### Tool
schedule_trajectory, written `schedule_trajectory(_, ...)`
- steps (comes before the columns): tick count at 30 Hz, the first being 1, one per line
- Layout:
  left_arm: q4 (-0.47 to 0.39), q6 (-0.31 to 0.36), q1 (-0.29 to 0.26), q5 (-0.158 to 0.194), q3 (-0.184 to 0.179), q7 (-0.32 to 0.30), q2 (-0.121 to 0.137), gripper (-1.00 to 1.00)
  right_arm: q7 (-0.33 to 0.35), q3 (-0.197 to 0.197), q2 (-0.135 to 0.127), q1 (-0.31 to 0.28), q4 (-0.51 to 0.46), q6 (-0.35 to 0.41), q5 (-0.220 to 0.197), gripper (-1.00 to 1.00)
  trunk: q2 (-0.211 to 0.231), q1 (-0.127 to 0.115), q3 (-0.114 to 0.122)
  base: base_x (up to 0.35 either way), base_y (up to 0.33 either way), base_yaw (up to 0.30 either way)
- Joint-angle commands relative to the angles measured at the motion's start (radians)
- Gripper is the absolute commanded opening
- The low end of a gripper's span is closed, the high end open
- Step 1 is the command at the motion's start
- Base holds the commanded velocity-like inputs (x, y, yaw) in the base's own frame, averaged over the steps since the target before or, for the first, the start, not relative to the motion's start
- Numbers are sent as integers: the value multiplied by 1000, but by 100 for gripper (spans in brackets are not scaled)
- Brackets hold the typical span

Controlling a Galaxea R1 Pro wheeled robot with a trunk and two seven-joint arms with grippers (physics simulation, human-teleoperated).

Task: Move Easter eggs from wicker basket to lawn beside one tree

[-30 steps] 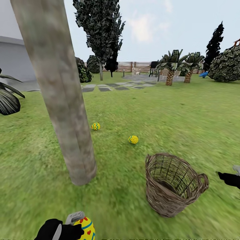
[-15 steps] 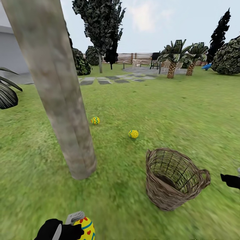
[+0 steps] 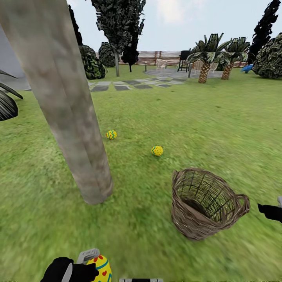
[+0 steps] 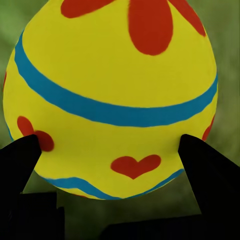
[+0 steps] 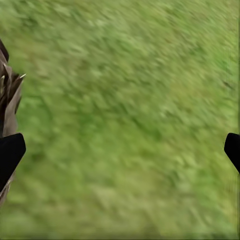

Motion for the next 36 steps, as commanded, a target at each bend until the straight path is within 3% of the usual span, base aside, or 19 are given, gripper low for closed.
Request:
schedule_trajectory(1,-1,6,0,9,1,3,0,-100,9,0,1,-1,-1,4,11,100,-1,0,-5,0,0,0)
schedule_trajectory(15,-12,-24,0,7,0,2,6,-100,9,-1,3,-1,-3,4,11,100,-1,1,-9,-85,88,0)
schedule_trajectory(18,-46,-23,0,6,4,1,29,-100,9,-2,3,-1,-3,4,12,100,-1,1,-9,-130,287,0)
schedule_trajectory(21,-69,-23,0,7,6,3,70,-100,9,-3,3,-1,-3,6,12,100,-1,1,-9,-125,291,0)
schedule_trajectory(24,-112,-23,0,5,6,3,82,-100,9,-5,3,0,-3,6,14,100,-1,1,-9,-126,291,0)
schedule_trajectory(28,-133,-21,0,6,5,1,142,-100,9,-10,2,-1,0,6,13,100,-1,1,-9,-132,284,0)
schedule_trajectory(36,-123,-23,0,5,0,3,142,-100,9,-49,2,-1,0,6,14,100,-1,1,-9,-71,204,-58)
